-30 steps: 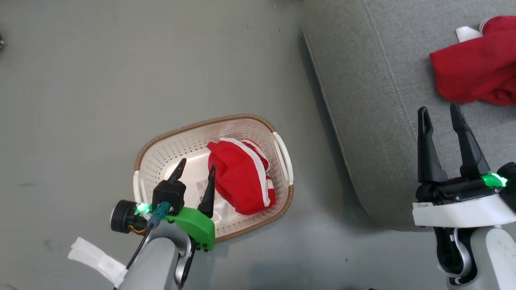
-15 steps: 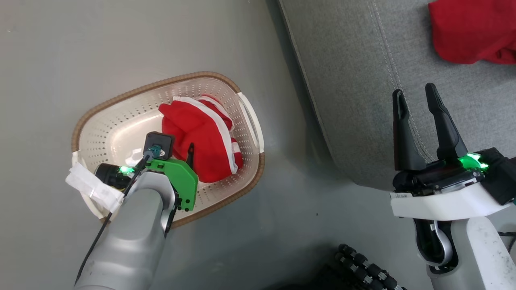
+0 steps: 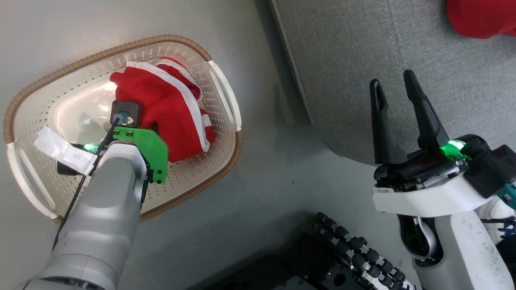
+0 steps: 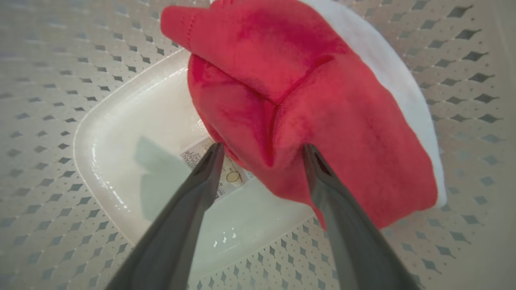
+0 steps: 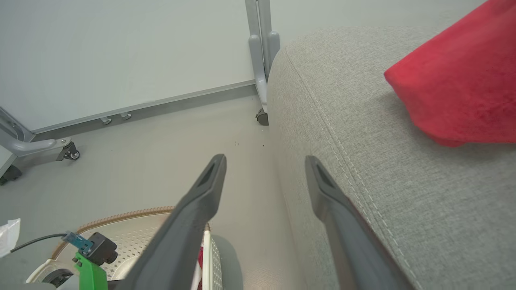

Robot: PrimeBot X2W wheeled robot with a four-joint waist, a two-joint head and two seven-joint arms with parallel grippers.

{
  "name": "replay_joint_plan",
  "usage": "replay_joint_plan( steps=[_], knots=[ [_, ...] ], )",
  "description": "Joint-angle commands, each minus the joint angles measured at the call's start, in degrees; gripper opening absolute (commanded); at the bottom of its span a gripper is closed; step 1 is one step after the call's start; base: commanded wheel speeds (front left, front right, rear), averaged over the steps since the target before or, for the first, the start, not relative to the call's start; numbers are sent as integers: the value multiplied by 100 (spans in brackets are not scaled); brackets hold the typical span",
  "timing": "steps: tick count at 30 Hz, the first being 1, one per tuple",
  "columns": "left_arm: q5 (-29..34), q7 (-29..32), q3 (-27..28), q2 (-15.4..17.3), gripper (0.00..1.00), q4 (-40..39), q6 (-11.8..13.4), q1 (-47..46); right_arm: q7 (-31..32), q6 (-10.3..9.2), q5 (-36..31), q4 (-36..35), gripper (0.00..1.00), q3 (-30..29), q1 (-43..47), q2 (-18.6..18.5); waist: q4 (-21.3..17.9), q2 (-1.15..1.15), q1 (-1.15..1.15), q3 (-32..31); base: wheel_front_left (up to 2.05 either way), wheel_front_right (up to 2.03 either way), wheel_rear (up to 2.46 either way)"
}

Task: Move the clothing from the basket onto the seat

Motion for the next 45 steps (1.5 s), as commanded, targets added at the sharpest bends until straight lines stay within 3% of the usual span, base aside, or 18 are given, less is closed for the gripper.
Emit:
replay_joint_plan(
  steps=[1, 5, 14, 25, 44, 45],
  knots=[
    [-136, 83, 84, 49, 100, 30, 53, -145, -17, 0, -18, -28, 100, 26, -109, 32, -146, 0, -1, 254, 0, 0, 0],
    [-270, 291, 193, 48, 100, 103, 143, -246, -17, 0, -3, -53, 100, 57, -120, 36, -138, 0, -1, 345, 0, 0, 0],
    [-606, 585, 368, -83, 100, 158, 40, -489, -17, 0, 69, -153, 100, 119, -19, 74, -102, 0, -1, 547, 0, 0, 0],
    [-597, 595, 147, -186, 100, 175, -42, -738, -17, 0, 108, -288, 100, 150, 179, 90, -52, 0, -1, 748, 0, 0, 0],
    [-510, 1035, -316, -224, 100, 202, 441, -1022, -17, 0, 58, -472, 100, 214, 415, 30, -106, 0, -1, 739, 0, 0, 0],
    [-533, 1072, -330, -225, 71, 200, 449, -1014, -17, 0, 55, -476, 100, 219, 425, 26, -110, 0, -1, 735, 0, 0, 0]
  ],
)
